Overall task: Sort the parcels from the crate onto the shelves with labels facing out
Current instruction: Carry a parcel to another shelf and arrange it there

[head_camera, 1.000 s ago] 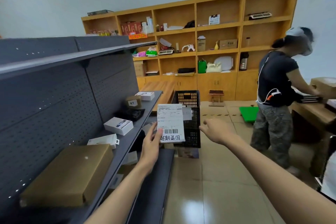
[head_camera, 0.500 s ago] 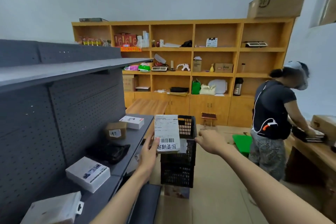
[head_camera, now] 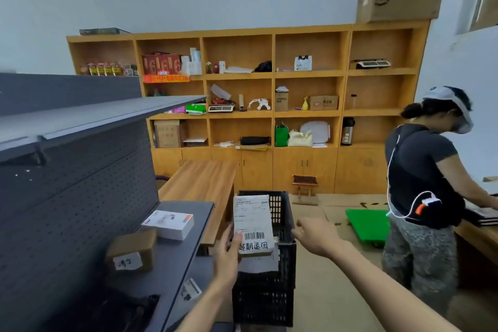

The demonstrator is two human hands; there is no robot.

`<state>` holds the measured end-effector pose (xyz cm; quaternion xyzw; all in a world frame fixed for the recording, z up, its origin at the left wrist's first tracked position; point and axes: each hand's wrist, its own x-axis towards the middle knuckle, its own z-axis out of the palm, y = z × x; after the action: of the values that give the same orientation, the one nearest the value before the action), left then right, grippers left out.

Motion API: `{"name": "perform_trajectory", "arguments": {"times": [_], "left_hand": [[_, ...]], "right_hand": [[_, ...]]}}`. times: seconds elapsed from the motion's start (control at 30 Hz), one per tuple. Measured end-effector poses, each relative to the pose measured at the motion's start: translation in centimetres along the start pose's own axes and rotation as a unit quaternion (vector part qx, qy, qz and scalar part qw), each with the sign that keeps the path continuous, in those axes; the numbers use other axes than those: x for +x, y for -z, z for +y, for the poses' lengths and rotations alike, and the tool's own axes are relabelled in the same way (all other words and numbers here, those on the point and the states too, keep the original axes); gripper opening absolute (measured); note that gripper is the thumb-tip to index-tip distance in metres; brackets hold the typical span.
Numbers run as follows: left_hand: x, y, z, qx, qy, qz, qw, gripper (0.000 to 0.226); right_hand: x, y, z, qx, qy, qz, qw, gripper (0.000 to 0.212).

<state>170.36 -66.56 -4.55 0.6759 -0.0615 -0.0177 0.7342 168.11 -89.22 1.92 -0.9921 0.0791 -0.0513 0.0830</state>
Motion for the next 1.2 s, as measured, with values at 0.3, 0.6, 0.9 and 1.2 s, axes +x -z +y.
{"name": "perform_trajectory", "arguments": {"times": [0.3, 0.6, 0.9, 1.2], "left_hand": [[17.7, -5.3, -1.4, 0.054, -0.025, -0.001, 0.998, 0.043], [32.8, -10.5, -3.4, 0.065, -0.001, 0.015, 0.998, 0.047], [43.4, -14.0, -8.9, 0.075, 0.053, -0.026, 0.995, 0.042], [55.0, -12.6, -17.8, 0.159, 0.118, -0.052, 0.979, 0.034]], "right_hand": [[18.3, -3.9, 5.7, 0.041, -0.004, -0.024, 0.999, 0.033], [34.0, -5.2, 9.4, 0.215, -0.004, -0.044, 0.976, 0.035], [42.6, -12.1, 8.8, 0.476, -0.02, -0.047, 0.878, 0.027], [52.4, -21.8, 8.2, 0.486, -0.136, -0.101, 0.857, 0.021]]}}
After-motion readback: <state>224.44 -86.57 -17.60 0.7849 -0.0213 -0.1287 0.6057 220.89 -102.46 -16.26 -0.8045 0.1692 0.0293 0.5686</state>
